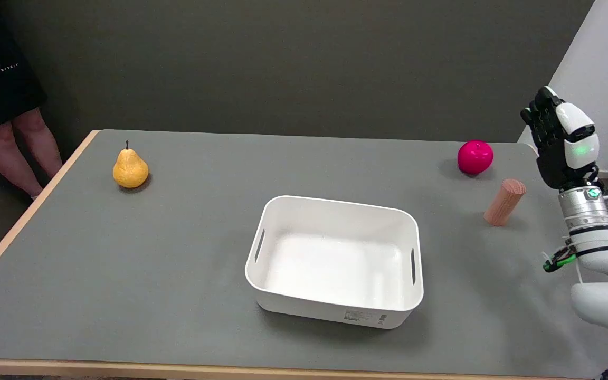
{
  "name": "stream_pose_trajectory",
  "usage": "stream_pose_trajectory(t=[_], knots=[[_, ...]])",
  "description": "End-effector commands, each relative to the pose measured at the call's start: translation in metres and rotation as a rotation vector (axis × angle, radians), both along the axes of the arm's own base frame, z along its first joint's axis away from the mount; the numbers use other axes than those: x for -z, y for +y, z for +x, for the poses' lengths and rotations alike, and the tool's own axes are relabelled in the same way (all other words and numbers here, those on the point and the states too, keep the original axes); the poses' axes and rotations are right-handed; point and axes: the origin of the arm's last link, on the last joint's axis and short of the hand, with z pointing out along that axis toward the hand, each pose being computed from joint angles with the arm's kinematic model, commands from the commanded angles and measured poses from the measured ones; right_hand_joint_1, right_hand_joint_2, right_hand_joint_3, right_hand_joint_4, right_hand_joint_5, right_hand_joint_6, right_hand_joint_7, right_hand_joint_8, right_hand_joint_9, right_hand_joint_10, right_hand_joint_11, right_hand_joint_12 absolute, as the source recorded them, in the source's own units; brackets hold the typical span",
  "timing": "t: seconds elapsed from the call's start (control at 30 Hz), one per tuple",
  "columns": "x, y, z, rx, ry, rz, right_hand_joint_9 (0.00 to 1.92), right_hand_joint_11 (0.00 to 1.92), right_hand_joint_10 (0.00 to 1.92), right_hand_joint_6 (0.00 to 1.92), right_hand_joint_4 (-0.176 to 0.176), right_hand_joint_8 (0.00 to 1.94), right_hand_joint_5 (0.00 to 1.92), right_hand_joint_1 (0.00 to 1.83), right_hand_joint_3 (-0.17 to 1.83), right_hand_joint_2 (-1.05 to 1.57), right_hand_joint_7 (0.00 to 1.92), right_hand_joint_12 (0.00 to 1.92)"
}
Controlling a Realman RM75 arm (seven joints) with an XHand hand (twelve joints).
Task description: Pick up the wooden cylinder.
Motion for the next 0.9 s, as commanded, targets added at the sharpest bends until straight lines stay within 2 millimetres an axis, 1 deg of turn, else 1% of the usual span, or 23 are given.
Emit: stream_pose_trajectory(t=[0.03, 0.17, 0.43, 0.63, 0.7, 0.73, 0.8, 0.87, 0.9], knots=[[-0.018, 0.028, -0.015, 0.087, 0.012, -0.055, 0.0, 0.0, 0.21, 0.27, -0.057, 0.19, 0.02, 0.16, 0.84, 0.71, 0.0, 0.5], [-0.018, 0.032, -0.022, 0.112, 0.011, -0.055, 0.0, 0.0, 0.22, 0.28, -0.064, 0.2, 0.03, 0.14, 0.87, 0.69, 0.0, 0.55], [-0.013, 0.032, -0.034, 0.165, 0.004, -0.039, 0.0, 0.0, 0.24, 0.3, -0.072, 0.19, 0.04, 0.13, 0.87, 0.67, 0.0, 0.59], [-0.015, 0.034, -0.04, 0.195, -0.008, -0.052, 0.0, 0.0, 0.26, 0.31, -0.079, 0.23, 0.05, 0.14, 0.83, 0.7, 0.0, 0.57], [-0.015, 0.034, -0.042, 0.205, -0.01, -0.051, 0.0, 0.0, 0.28, 0.33, -0.082, 0.18, 0.05, 0.16, 0.92, 0.66, 0.03, 0.63], [-0.014, 0.034, -0.044, 0.215, -0.012, -0.05, 0.0, 0.0, 0.29, 0.33, -0.082, 0.17, 0.05, 0.16, 0.92, 0.66, 0.03, 0.64], [-0.014, 0.034, -0.046, 0.228, -0.013, -0.05, 0.0, 0.0, 0.29, 0.31, -0.082, 0.23, 0.06, 0.14, 0.82, 0.71, 0.01, 0.58], [-0.013, 0.034, -0.05, 0.24, -0.016, -0.048, 0.0, 0.0, 0.29, 0.31, -0.083, 0.24, 0.06, 0.15, 0.81, 0.72, 0.01, 0.6], [-0.012, 0.034, -0.05, 0.243, -0.018, -0.047, 0.0, 0.0, 0.29, 0.33, -0.083, 0.2, 0.06, 0.16, 0.89, 0.68, 0.03, 0.63]])
